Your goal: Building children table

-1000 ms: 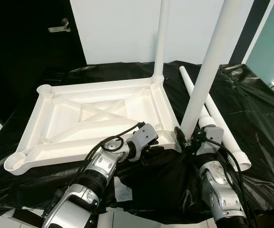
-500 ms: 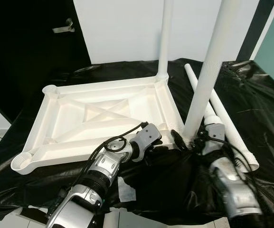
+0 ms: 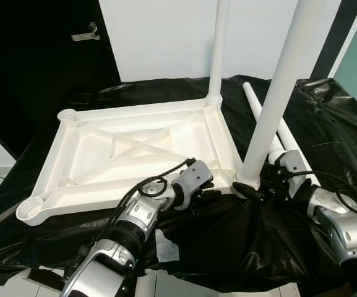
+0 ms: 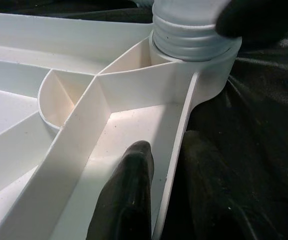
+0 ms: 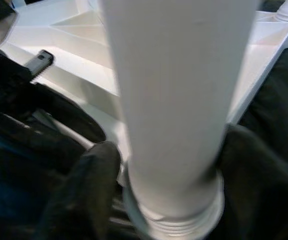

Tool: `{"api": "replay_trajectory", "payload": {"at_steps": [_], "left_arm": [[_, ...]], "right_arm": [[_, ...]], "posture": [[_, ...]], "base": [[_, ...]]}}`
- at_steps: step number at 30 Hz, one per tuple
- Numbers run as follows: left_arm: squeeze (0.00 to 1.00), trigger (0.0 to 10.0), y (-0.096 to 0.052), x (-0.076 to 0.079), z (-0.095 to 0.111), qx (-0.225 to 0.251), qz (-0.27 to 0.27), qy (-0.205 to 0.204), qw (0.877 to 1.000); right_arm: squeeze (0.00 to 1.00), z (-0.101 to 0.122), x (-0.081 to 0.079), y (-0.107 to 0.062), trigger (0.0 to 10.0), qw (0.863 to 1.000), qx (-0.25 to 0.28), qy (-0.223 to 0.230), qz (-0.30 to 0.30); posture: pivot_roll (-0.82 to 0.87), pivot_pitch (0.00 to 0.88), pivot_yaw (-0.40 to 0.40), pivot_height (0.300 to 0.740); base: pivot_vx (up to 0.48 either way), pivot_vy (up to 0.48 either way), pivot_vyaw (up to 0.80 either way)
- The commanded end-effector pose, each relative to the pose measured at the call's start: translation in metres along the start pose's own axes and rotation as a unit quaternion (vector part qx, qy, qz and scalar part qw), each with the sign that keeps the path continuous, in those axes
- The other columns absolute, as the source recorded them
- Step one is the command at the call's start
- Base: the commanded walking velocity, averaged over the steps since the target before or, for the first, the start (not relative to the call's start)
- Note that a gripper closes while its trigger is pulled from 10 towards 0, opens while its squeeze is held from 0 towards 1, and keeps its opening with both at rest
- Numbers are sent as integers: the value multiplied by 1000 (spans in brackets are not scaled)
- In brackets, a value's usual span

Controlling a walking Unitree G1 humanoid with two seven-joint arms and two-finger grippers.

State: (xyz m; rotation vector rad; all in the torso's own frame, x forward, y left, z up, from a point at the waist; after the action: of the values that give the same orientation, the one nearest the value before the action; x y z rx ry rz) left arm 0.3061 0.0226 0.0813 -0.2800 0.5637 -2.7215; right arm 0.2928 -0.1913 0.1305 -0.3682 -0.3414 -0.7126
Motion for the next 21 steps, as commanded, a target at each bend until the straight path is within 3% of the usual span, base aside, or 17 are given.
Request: {"api": "replay_trajectory", "payload": {"at_steps": [1, 8, 13, 14, 15, 19, 20, 21], "left_arm": [[0, 10000, 3, 14, -51, -86, -35, -66, 993], [0, 10000, 2, 14, -51, -87, -34, -67, 993], [0, 10000, 2, 14, -51, -87, -33, -68, 993], [0, 10000, 2, 14, -51, -87, -33, -68, 993], [0, 10000, 1, 14, -52, -87, -33, -69, 993], [0, 10000, 1, 14, -52, -87, -33, -69, 993], [0, 10000, 0, 15, -54, -90, -36, -70, 993], [0, 10000, 0, 15, -54, -90, -36, -70, 993]], "right_arm": [[0, -5, -6, 5, 0, 999, -14, -12, 45], [0, -7, -5, 3, 0, 998, -27, -16, 63], [0, -12, -11, 1, 0, 996, -32, 13, 78], [0, -11, -13, 4, 0, 997, -21, 26, 63], [0, -4, -18, 13, 0, 997, 10, 71, -3], [0, 0, -20, 17, 0, 995, 22, 94, -37], [0, -1, -45, 31, 0, 981, 17, 156, -111], [0, -1, -45, 31, 0, 981, 17, 156, -111]], "posture": [[-59, 0, 10, 740], [-58, 0, 10, 740], [-55, 0, 11, 740], [-54, 0, 10, 740], [-49, 0, 7, 740], [-49, 0, 7, 740], [-44, 0, 8, 740], [-44, 0, 8, 740]], "base": [[0, 0, 0], [0, 0, 0], [0, 0, 0], [0, 0, 0], [0, 0, 0], [0, 0, 0], [0, 0, 0], [0, 0, 0]]}}
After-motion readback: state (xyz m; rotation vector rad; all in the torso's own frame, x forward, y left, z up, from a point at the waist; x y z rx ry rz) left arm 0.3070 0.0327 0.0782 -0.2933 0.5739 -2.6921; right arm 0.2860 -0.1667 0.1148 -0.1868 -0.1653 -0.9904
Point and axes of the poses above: a point about 5 cm out from each wrist's last joint towards the gripper, its own y axis pointing out of the wrist towards the gripper, its own z axis along the axis of the wrist's last joint, x = y × z, the point moved 1 cm from there along y, pointing out of the wrist towards the gripper, and after that the axes turned 12 degrees about -y, right-handed, at the moved point
